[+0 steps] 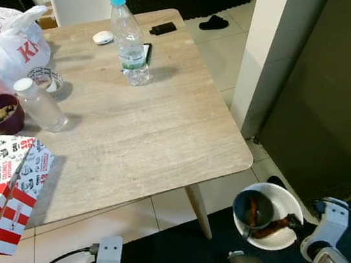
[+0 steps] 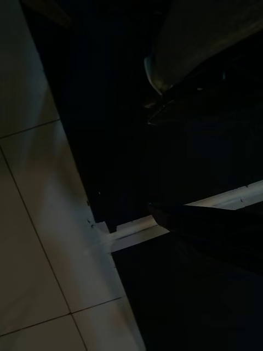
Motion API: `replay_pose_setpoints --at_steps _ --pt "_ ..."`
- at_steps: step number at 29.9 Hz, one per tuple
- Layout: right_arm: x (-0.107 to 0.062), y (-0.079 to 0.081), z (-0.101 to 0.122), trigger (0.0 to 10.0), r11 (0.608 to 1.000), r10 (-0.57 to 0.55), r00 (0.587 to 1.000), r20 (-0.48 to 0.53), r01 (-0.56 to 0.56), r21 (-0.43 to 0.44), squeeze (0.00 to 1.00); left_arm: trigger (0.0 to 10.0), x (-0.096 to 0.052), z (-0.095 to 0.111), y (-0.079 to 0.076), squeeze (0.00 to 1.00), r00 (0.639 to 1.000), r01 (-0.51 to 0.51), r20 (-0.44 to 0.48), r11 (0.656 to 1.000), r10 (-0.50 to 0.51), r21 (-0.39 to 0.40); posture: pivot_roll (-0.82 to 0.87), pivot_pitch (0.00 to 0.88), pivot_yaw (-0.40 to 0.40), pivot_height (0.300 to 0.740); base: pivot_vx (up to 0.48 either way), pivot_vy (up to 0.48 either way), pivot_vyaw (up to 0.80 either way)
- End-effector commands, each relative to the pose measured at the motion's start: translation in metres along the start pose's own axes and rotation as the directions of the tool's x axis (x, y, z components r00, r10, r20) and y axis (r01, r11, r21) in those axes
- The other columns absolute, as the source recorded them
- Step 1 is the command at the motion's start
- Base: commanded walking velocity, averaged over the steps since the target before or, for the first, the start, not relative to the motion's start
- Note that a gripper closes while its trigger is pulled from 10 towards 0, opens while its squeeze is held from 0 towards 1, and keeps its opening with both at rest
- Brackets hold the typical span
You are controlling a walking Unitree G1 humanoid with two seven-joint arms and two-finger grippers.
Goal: Restocking fridge
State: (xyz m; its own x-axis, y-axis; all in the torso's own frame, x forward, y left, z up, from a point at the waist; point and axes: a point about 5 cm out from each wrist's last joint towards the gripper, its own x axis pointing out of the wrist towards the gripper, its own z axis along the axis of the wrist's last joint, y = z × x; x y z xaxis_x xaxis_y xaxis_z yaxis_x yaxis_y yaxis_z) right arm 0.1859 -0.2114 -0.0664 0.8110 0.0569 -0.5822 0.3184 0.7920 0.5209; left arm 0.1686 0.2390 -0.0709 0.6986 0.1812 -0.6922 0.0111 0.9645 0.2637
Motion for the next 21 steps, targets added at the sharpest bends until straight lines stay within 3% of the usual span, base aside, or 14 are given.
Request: replay_pose_setpoints --at_steps 1,3,11,21 --pt "-0.003 -0.003 -0.004 10.0 0.997 0.020 1.000 -0.011 -0.019 0.069 0.00 10.0 -0.002 -0.005 -0.009 0.00 1.000 0.022 -0.016 1.000 -0.022 -0.005 0.00 0.131 -0.045 0.740 0.000 0.000 0.00" --pt "-0.004 -0.002 -0.007 10.0 0.992 0.072 0.997 -0.037 -0.067 0.111 0.00 10.0 -0.001 -0.003 -0.010 0.00 1.000 0.023 -0.009 1.000 -0.023 -0.003 0.00 0.130 -0.046 0.740 0.000 0.000 0.00" --pt "-0.007 0.006 -0.015 10.0 0.971 0.220 0.972 -0.087 -0.210 0.114 0.00 10.0 0.000 0.000 -0.011 0.00 0.999 0.031 0.010 0.999 -0.031 0.009 0.00 0.127 -0.037 0.740 0.000 0.000 0.00" --pt "-0.008 0.004 -0.016 10.0 0.965 0.223 0.971 -0.091 -0.206 0.163 0.00 10.0 0.001 0.001 -0.011 0.00 1.000 0.026 0.018 1.000 -0.026 -0.003 0.00 0.120 -0.036 0.740 0.000 0.000 0.00"
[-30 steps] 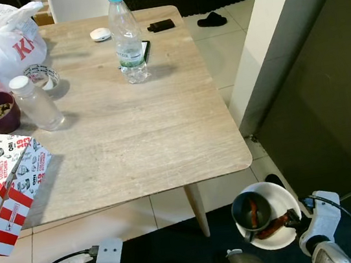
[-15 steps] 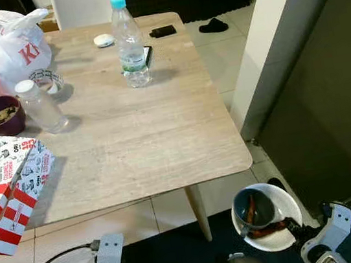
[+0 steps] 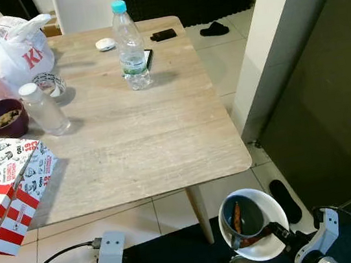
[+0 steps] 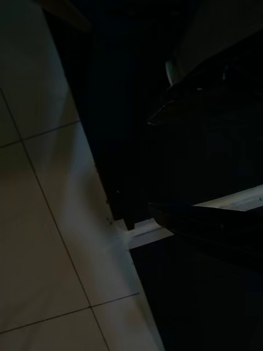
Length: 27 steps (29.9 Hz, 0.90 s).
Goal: Restocking fridge
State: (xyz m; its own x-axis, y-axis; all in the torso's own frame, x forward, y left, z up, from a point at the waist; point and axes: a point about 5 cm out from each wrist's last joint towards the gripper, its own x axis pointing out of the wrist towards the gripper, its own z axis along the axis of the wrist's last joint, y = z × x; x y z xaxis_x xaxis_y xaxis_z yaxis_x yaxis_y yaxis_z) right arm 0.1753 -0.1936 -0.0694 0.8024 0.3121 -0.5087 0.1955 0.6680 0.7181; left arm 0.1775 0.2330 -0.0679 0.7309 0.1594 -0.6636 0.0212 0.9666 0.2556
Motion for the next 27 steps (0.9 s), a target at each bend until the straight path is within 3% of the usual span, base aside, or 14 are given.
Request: replay_pose_setpoints --at_steps 1,12,24,27 --pt "-0.0061 -0.0082 0.0004 10.0 0.999 -0.040 0.999 0.012 0.040 0.026 0.00 10.0 -0.0026 -0.0083 -0.0067 0.00 1.000 0.010 -0.029 1.000 -0.011 -0.006 0.00 0.115 -0.039 0.740 0.000 0.000 0.00" --pt "-0.0107 -0.0155 0.0046 10.0 0.995 -0.087 0.996 -0.018 0.086 -0.058 0.00 10.0 -0.0019 -0.0034 -0.0117 0.00 1.000 -0.006 0.009 1.000 0.005 0.028 -0.01 0.092 -0.051 0.740 0.000 0.000 0.00" --pt "-0.0104 -0.0164 0.0060 10.0 0.992 -0.100 0.995 -0.027 0.098 -0.080 0.00 10.0 -0.0016 -0.0033 -0.0135 0.00 1.000 -0.014 0.007 0.999 0.014 0.031 -0.01 0.084 -0.054 0.740 0.000 0.000 0.00" --pt "-0.0109 -0.0168 0.0053 10.0 0.992 -0.101 0.994 -0.031 0.098 -0.083 0.00 10.0 -0.0016 -0.0031 -0.0139 0.00 1.000 -0.014 0.009 0.999 0.013 0.032 -0.02 0.086 -0.055 0.740 0.000 0.000 -0.60"
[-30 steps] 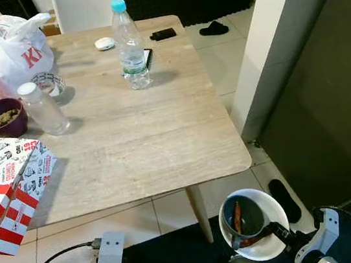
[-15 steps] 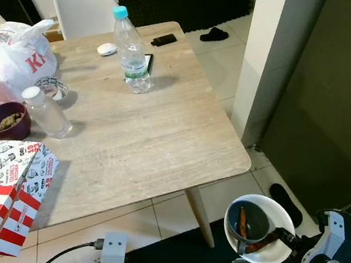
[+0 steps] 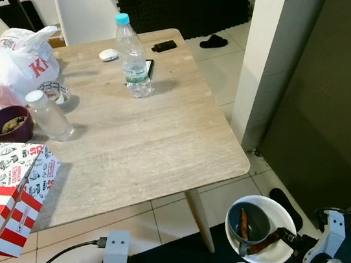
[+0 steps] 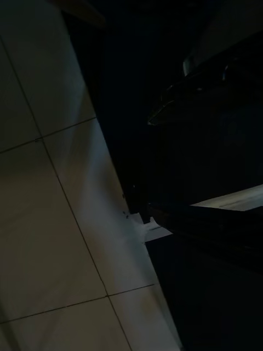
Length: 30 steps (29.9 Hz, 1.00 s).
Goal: Restocking fridge
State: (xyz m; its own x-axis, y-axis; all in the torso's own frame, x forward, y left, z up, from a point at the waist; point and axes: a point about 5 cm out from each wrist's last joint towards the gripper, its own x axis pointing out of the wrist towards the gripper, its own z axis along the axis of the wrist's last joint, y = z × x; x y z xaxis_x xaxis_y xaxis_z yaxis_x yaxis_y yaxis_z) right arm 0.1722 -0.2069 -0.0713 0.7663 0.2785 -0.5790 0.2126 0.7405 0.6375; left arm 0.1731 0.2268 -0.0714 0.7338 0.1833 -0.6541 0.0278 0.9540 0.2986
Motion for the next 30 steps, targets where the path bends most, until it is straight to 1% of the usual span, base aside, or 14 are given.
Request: replay_pose_setpoints --at_steps 1,30 --pt "-0.0048 -0.0062 -0.0017 10.0 1.000 -0.022 1.000 -0.001 0.022 -0.005 0.00 10.0 0.0001 0.0013 -0.0070 0.00 1.000 0.012 0.005 1.000 -0.012 -0.005 -0.02 0.086 -0.055 0.740 0.000 0.000 -0.63" --pt "-0.0057 -0.0072 -0.0040 10.0 1.000 -0.025 1.000 -0.010 0.025 -0.008 0.00 10.0 0.0014 0.0036 -0.0098 0.00 1.000 0.019 0.005 1.000 -0.019 0.008 -0.02 0.092 -0.055 0.740 0.000 0.000 -0.73"
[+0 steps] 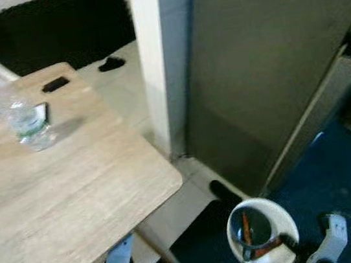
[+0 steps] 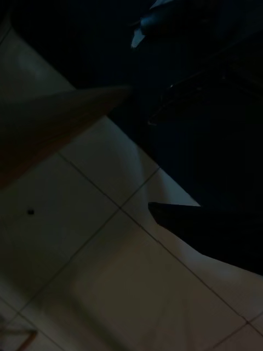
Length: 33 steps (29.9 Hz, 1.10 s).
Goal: Restocking fridge
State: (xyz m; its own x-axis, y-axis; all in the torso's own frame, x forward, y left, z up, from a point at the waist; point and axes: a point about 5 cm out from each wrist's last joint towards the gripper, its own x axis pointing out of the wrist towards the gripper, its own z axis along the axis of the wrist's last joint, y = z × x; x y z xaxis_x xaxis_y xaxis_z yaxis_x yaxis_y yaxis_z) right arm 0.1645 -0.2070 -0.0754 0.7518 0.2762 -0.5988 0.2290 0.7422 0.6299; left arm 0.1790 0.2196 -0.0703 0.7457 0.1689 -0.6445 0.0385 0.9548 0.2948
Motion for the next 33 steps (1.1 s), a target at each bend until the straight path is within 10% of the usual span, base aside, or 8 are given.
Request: replay_pose_setpoints --at_steps 1,33 --pt "-0.0021 -0.0030 0.0026 10.0 1.000 -0.007 1.000 0.007 0.008 -0.013 0.00 10.0 -0.0009 -0.0028 -0.0034 0.00 1.000 0.008 -0.014 1.000 -0.008 0.004 -0.02 0.092 -0.055 0.740 0.000 0.000 -0.74" --pt "-0.0028 -0.0042 -0.0008 10.0 1.000 -0.013 1.000 0.000 0.013 -0.011 0.00 10.0 -0.0009 -0.0046 -0.0029 0.00 1.000 0.011 -0.025 1.000 -0.010 0.010 -0.02 0.089 -0.052 0.740 0.000 0.000 -0.73"
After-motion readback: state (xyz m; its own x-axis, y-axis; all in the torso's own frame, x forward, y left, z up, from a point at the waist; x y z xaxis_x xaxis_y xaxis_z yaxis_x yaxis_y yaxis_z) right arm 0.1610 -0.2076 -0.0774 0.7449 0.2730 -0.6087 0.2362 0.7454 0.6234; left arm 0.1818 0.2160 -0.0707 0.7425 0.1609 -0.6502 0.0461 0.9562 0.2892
